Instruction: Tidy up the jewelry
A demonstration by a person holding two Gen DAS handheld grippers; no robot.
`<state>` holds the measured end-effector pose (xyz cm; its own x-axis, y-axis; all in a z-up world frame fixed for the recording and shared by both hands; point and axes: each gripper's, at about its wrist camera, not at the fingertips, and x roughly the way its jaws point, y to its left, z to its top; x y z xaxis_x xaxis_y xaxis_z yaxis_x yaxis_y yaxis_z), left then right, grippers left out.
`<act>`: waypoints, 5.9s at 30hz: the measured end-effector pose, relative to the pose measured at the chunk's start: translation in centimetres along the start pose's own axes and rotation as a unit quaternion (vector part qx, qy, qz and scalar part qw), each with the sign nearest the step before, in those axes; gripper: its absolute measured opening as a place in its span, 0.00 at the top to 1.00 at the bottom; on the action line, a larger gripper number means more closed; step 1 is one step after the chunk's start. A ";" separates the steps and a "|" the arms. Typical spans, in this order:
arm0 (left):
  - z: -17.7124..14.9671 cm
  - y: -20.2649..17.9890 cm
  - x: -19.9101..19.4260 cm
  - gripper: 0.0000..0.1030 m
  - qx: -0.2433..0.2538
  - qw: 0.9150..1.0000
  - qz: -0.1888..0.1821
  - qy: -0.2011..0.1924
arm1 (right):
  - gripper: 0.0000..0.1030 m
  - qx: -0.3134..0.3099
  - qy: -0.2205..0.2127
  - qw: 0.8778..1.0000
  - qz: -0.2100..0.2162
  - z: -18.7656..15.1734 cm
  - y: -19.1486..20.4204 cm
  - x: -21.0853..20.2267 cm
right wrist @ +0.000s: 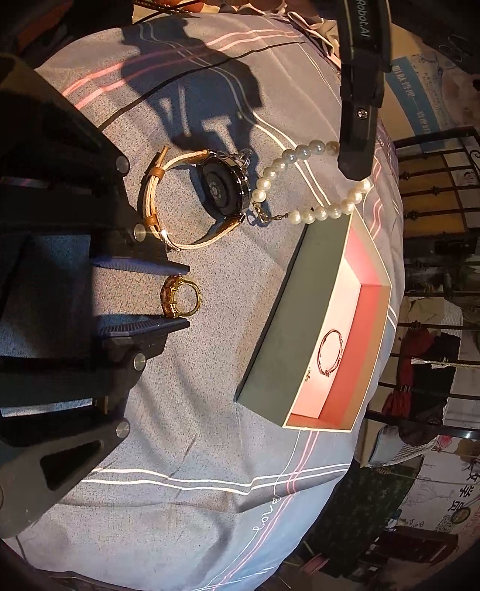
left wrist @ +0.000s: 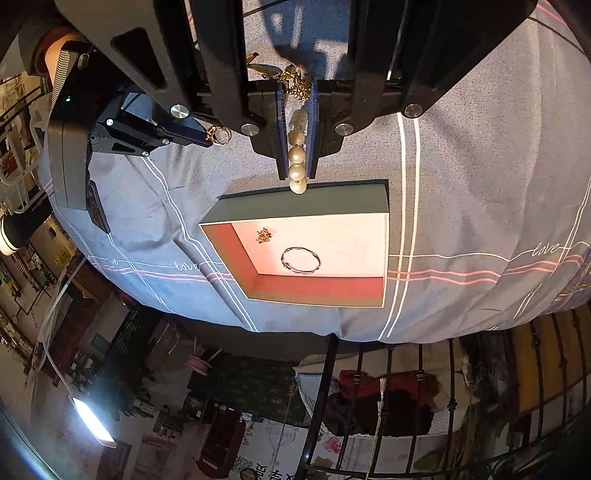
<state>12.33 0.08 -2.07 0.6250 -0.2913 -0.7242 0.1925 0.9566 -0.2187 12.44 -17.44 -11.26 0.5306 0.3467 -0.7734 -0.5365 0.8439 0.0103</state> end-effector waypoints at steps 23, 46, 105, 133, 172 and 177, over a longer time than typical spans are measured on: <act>8.2 -1.3 -0.7 0.91 0.027 0.997 0.004 -0.067 | 0.77 0.042 -0.119 0.992 -0.004 11.8 -4.0 -4.4; 10.0 0.4 8.0 0.91 0.003 0.999 0.035 0.007 | 0.76 0.072 -0.034 0.997 -0.004 12.4 -6.3 5.0; -5.6 3.7 2.2 0.45 0.023 0.994 0.084 0.061 | 0.47 0.045 -0.016 0.998 0.047 -2.8 0.2 -2.3; -4.8 1.9 2.4 0.83 0.063 0.996 0.046 0.046 | 0.76 0.000 -0.005 0.999 0.044 -1.8 0.9 -0.7; 9.2 0.3 3.6 0.83 0.021 0.999 0.041 -0.022 | 0.86 0.043 -0.108 0.993 0.025 12.1 -4.3 -2.4; 11.0 0.8 5.5 0.83 0.008 0.999 0.049 -0.008 | 0.86 0.053 -0.084 0.995 0.008 13.8 -5.6 0.1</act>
<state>24.21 -0.79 1.00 0.6539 -0.1955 -0.7309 0.1406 0.9806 -0.1365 24.55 -16.43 -2.62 0.6303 0.4162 -0.6554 -0.4779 0.8733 0.0949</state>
